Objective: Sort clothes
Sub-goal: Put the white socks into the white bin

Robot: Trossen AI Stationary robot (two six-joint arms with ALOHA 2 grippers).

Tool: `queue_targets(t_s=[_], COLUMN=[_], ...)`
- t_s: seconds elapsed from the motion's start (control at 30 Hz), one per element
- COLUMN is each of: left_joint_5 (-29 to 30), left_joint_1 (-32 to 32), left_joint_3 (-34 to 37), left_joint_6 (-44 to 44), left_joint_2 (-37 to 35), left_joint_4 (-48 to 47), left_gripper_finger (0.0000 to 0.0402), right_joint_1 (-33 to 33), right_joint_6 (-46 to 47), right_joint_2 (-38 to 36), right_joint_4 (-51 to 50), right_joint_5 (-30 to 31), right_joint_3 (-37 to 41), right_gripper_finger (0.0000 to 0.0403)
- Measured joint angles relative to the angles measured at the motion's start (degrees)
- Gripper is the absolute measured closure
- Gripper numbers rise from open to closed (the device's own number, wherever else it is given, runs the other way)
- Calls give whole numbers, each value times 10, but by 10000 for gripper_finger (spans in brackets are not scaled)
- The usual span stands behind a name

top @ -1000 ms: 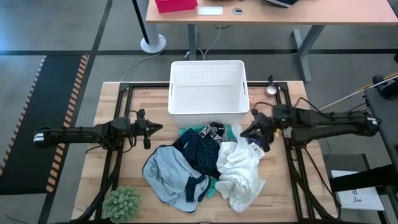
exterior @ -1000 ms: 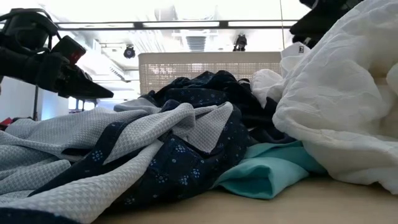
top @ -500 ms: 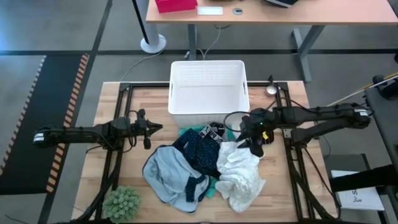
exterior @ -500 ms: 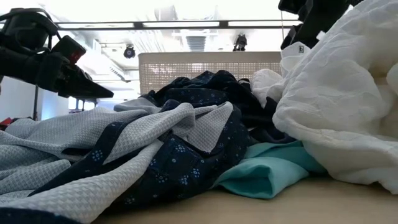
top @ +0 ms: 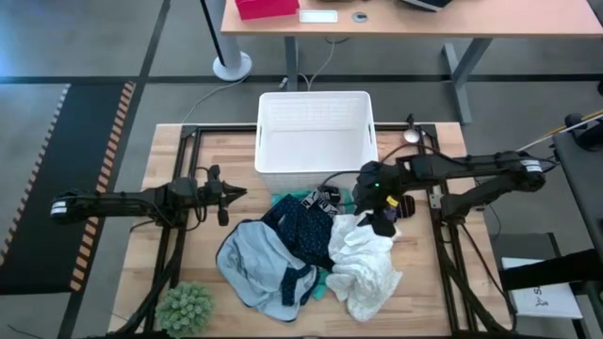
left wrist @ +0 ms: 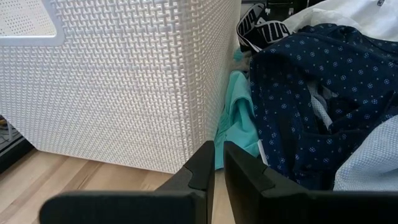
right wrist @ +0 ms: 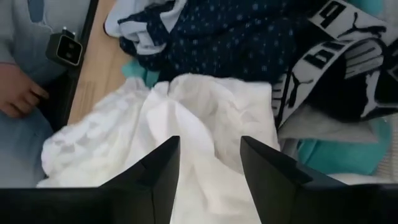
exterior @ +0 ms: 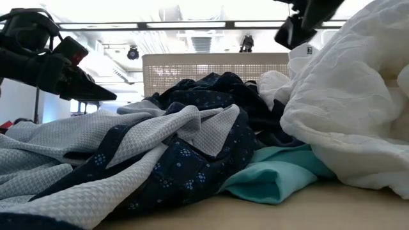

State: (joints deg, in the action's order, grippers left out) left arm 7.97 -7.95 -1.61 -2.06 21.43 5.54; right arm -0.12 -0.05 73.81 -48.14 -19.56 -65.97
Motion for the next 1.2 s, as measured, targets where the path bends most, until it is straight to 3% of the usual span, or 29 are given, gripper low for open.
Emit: queue_targets(t_s=[0.27, 0.47, 1.2], left_joint_5=[0, 0, 0], left_joint_1=[0, 0, 0], left_joint_3=[0, 0, 0], left_joint_6=[0, 0, 0], left_joint_2=[0, 0, 0], left_joint_4=[0, 0, 0], left_gripper_finger=[380, 380, 380], right_joint_1=[0, 0, 3], right_joint_6=[-46, -52, -100], right_joint_2=[74, 108, 125], right_joint_4=[-107, -150, -126], right_joint_5=[-7, -54, -44], right_joint_3=[-76, -82, -82], right_gripper_finger=[263, 249, 231])
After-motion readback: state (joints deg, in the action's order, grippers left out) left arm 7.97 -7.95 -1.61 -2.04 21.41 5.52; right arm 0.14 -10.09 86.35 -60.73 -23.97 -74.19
